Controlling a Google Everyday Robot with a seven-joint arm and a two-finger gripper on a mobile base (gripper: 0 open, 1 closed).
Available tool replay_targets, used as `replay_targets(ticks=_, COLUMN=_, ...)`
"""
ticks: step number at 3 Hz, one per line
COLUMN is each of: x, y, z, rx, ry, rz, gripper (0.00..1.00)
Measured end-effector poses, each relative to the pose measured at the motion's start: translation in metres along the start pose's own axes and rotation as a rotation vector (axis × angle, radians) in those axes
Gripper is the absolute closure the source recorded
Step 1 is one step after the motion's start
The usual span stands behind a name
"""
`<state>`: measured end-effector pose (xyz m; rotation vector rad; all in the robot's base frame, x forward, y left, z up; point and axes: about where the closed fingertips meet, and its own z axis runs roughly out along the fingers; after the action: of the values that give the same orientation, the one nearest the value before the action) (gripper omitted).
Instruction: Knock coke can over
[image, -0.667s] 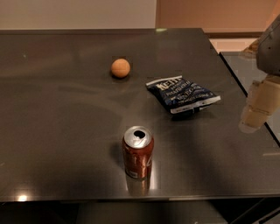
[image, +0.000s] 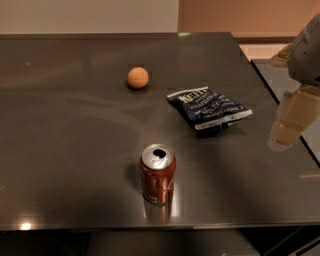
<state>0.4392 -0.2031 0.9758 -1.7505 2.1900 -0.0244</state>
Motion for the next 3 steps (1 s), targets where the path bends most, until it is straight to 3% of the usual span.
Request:
replay_targets(ticks=1, x=-0.023, y=0.010, z=0.010, rx=-0.048, ry=-0.093, rz=-0.051, gripper=0.00)
replay_targets(ticks=3, x=-0.077, y=0.051, z=0.038, rx=-0.150, ry=-0.296, rz=-0.173, gripper=0.00)
